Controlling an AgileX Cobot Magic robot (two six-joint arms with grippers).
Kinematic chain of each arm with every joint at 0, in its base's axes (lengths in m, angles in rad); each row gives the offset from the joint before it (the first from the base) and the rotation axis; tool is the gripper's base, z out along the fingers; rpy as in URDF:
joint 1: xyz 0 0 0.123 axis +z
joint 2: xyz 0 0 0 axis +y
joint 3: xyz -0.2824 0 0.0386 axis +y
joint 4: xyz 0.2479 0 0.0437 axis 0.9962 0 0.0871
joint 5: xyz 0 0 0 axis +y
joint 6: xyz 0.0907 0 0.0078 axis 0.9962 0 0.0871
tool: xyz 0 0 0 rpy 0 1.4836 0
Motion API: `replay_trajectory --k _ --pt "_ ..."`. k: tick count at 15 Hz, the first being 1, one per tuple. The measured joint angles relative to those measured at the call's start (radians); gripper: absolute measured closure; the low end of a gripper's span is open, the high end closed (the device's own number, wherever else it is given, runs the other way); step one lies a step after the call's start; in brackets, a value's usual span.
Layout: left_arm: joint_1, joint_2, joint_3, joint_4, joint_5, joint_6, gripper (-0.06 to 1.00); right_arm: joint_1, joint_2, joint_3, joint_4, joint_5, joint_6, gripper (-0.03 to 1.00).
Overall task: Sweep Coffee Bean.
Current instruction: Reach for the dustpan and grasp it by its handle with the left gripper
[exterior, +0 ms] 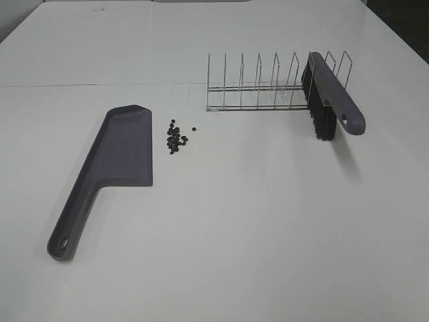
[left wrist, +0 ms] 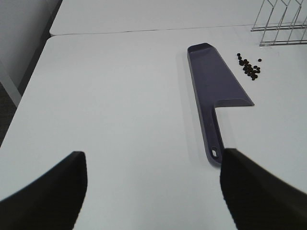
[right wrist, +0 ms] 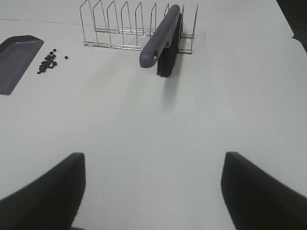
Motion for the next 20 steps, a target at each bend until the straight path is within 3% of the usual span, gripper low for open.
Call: replay_trajectory --k 20 --pt "0.000 0.000 0.000 0.000 0.000 0.000 0.23 0.000 0.000 0.000 0.000 0.000 0.000 0.23"
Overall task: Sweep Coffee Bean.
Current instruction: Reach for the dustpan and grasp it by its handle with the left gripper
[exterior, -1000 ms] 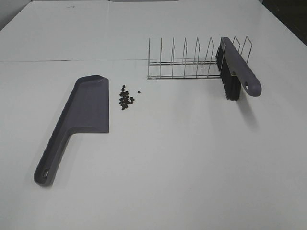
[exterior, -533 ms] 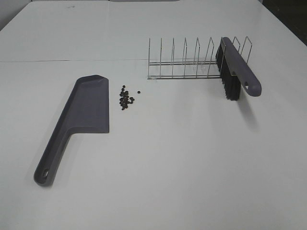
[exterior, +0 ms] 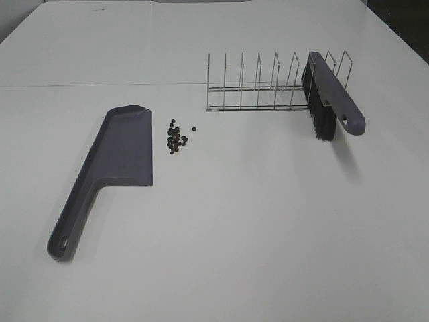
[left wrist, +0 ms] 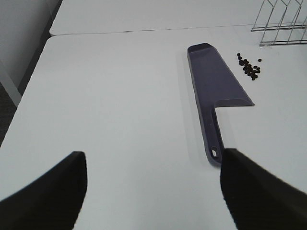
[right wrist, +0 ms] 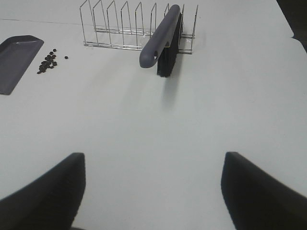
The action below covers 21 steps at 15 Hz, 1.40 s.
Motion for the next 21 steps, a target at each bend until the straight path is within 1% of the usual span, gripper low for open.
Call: replay_trajectory --k 21 --pt "0.000 0.000 0.000 0.000 0.000 0.000 0.23 0.000 0.000 0.000 0.000 0.000 0.000 0.23"
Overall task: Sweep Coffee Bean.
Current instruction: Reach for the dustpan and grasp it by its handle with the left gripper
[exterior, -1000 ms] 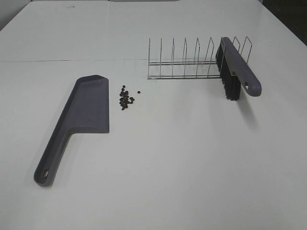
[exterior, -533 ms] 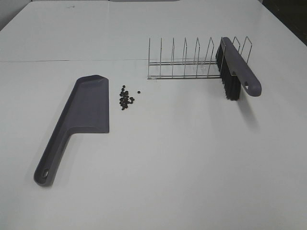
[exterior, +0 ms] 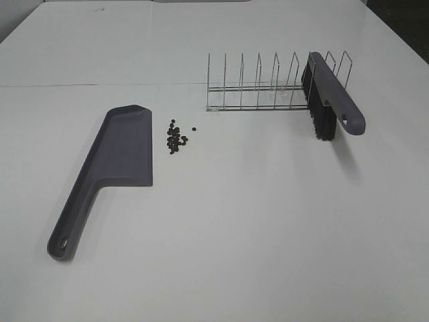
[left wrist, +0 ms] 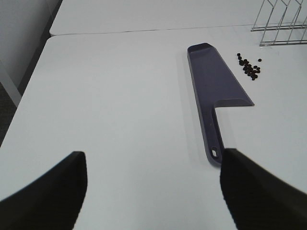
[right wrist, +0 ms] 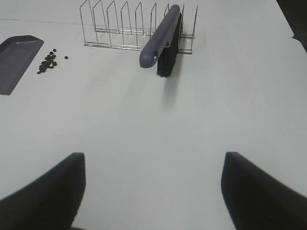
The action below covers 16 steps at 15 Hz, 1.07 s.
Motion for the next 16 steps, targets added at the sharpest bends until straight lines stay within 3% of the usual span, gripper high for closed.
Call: replay_trajectory --k 16 --pt "0.000 0.000 0.000 0.000 0.000 0.000 0.23 0.000 0.000 0.000 0.000 0.000 0.000 0.23"
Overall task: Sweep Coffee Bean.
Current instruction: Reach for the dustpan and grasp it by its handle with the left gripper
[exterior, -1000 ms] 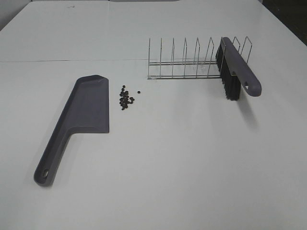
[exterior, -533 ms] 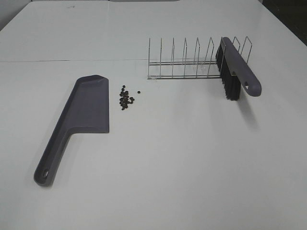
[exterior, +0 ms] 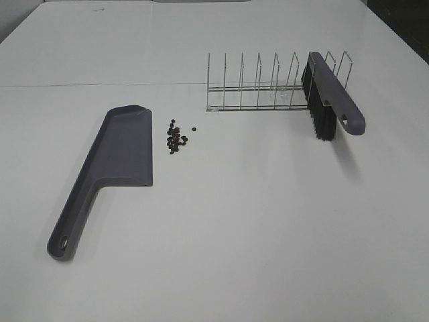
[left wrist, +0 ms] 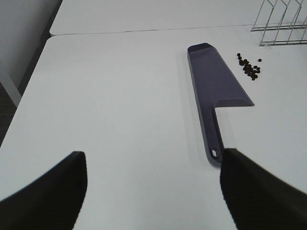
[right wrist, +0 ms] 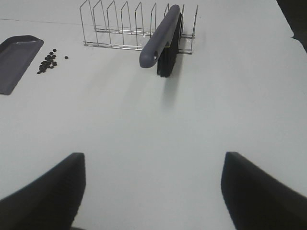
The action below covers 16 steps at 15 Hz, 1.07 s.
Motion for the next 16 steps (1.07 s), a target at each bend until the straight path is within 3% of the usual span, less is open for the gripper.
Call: replay_trajectory --k 14,16 --pt "0.000 0.002 -0.002 0.001 -0.001 0.004 0.23 0.000 0.000 0.000 0.000 0.000 0.000 0.23" --pt "0.000 0.043 -0.024 0.002 -0.038 0.011 0.23 0.000 0.000 0.000 0.000 0.000 0.000 0.23"
